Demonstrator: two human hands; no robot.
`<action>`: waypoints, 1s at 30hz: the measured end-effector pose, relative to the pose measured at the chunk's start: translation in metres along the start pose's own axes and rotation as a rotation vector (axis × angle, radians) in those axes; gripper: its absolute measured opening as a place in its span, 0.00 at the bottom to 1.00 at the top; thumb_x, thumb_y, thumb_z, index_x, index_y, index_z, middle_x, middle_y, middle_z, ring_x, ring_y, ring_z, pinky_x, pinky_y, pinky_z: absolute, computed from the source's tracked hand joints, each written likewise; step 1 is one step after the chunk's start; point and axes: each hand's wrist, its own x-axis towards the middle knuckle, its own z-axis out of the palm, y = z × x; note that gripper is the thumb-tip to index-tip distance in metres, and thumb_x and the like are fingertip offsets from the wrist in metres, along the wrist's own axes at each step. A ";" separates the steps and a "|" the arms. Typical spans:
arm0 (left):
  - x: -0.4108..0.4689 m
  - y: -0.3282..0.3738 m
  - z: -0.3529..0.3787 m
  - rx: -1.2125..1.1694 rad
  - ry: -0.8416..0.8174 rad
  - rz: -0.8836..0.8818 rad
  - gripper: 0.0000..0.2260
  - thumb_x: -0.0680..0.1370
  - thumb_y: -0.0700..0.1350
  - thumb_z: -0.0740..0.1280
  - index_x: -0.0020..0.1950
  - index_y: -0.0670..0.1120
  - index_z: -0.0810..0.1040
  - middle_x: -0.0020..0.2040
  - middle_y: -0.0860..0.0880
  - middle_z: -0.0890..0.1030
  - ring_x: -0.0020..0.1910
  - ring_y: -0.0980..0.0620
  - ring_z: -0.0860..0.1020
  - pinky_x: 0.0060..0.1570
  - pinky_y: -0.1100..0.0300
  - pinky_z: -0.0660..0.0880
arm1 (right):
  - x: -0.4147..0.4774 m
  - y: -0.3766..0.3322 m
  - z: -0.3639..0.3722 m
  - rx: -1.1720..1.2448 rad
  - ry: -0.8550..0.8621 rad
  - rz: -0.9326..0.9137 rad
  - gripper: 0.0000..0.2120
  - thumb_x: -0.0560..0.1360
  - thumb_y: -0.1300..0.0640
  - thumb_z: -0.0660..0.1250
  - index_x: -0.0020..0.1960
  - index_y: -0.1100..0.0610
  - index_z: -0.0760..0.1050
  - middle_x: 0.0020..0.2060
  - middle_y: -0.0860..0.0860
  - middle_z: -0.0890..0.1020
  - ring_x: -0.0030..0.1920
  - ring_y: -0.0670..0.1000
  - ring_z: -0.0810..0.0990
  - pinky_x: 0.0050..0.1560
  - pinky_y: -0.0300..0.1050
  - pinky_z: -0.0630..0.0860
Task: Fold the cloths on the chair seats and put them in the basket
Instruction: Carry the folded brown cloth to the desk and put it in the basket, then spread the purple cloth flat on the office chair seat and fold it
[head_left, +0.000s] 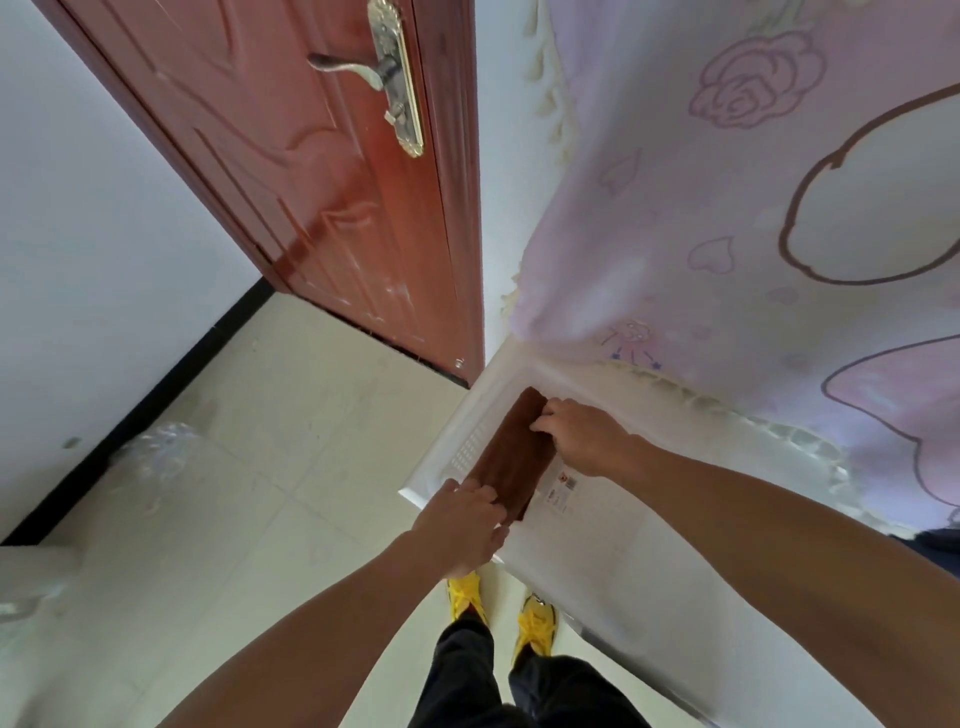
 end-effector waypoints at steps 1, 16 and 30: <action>-0.007 -0.003 -0.001 -0.020 0.092 -0.013 0.15 0.82 0.51 0.54 0.64 0.50 0.75 0.61 0.49 0.75 0.61 0.48 0.71 0.60 0.53 0.66 | -0.001 -0.002 -0.008 0.002 0.038 -0.005 0.19 0.79 0.63 0.58 0.68 0.52 0.73 0.62 0.53 0.74 0.59 0.56 0.74 0.57 0.49 0.73; -0.271 -0.097 0.069 -0.197 0.381 -0.897 0.15 0.80 0.50 0.56 0.64 0.50 0.74 0.59 0.49 0.78 0.57 0.47 0.78 0.54 0.52 0.74 | 0.024 -0.281 -0.051 -0.303 0.220 -0.674 0.15 0.77 0.59 0.57 0.60 0.55 0.75 0.52 0.53 0.78 0.49 0.56 0.79 0.45 0.49 0.76; -0.633 -0.056 0.280 -0.468 0.420 -1.513 0.11 0.79 0.49 0.60 0.57 0.49 0.77 0.56 0.50 0.78 0.55 0.46 0.77 0.48 0.55 0.71 | -0.067 -0.700 0.083 -0.471 0.082 -1.229 0.14 0.77 0.60 0.55 0.58 0.55 0.76 0.53 0.54 0.76 0.49 0.59 0.78 0.42 0.47 0.69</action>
